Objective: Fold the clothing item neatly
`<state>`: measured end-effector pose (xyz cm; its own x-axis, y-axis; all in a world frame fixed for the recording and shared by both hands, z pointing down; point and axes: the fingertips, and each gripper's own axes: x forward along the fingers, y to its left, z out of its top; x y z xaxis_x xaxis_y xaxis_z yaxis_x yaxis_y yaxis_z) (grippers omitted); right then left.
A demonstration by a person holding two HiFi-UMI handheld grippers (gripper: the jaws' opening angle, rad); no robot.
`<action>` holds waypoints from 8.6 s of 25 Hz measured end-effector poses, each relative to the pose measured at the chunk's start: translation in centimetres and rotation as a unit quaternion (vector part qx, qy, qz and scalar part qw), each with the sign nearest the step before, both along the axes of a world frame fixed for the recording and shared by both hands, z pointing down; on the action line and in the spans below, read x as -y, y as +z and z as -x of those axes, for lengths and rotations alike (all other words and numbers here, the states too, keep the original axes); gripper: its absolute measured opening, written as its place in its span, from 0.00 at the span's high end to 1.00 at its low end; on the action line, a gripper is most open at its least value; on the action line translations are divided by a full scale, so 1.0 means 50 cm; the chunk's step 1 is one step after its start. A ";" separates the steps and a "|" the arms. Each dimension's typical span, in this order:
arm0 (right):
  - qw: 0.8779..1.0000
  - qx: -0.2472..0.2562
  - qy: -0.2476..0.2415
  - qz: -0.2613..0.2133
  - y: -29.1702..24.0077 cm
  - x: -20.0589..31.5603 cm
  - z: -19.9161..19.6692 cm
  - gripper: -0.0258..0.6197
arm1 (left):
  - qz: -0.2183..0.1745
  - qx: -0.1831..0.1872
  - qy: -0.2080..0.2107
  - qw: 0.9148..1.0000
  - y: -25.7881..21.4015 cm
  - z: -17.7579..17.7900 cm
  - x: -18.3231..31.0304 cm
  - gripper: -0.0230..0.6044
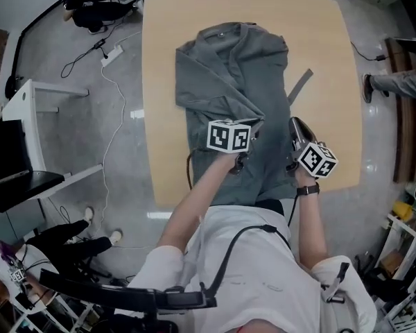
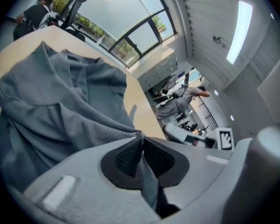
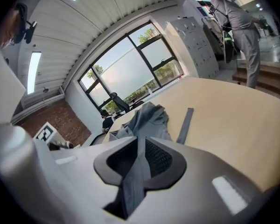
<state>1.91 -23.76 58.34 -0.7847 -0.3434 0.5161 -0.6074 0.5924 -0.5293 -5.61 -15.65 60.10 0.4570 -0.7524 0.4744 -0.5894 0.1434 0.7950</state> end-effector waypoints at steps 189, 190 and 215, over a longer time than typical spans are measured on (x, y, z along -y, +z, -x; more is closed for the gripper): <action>0.923 -0.065 -0.366 -0.102 0.022 -0.291 0.289 0.94 | 0.035 0.327 0.052 0.943 0.123 0.153 -0.253 0.68; 0.928 -0.056 -0.356 -0.094 0.003 -0.289 0.285 0.94 | 0.022 0.331 0.042 0.942 0.111 0.154 -0.246 0.67; 0.978 0.060 -0.199 -0.007 -0.174 -0.259 0.247 0.94 | -0.130 0.359 0.023 0.924 -0.116 0.240 -0.179 0.93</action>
